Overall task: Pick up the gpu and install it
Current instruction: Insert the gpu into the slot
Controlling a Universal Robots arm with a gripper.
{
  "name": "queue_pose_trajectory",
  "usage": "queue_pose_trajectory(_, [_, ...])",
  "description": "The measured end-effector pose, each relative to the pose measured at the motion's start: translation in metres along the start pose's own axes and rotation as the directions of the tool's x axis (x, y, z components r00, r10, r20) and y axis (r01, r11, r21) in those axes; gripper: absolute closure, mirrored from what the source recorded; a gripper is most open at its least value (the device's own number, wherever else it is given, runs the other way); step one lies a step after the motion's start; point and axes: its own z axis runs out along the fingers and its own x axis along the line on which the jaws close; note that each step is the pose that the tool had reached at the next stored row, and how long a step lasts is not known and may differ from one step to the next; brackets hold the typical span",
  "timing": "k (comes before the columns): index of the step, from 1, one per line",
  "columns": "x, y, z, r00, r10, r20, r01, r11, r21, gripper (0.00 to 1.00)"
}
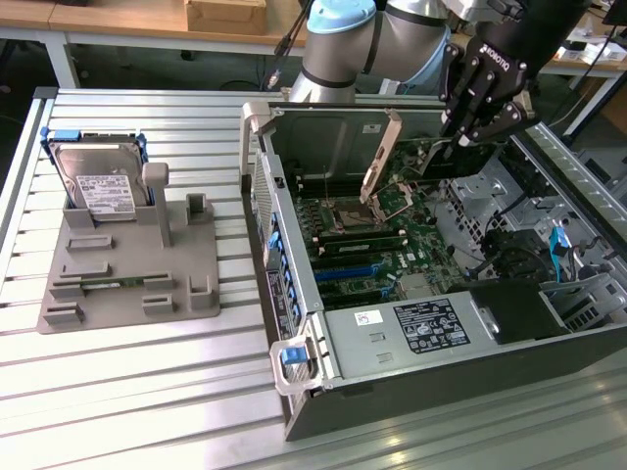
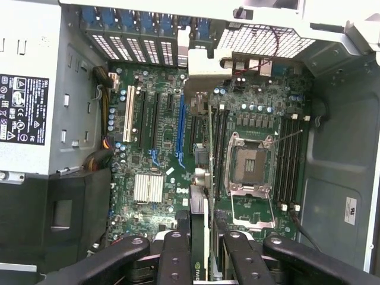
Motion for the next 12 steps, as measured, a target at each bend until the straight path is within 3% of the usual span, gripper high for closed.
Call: queue_pose_trajectory(12, [0.0001, -0.0002, 0.0037, 1.0, 0.0, 0.0, 0.0, 1.0, 0.0, 0.74])
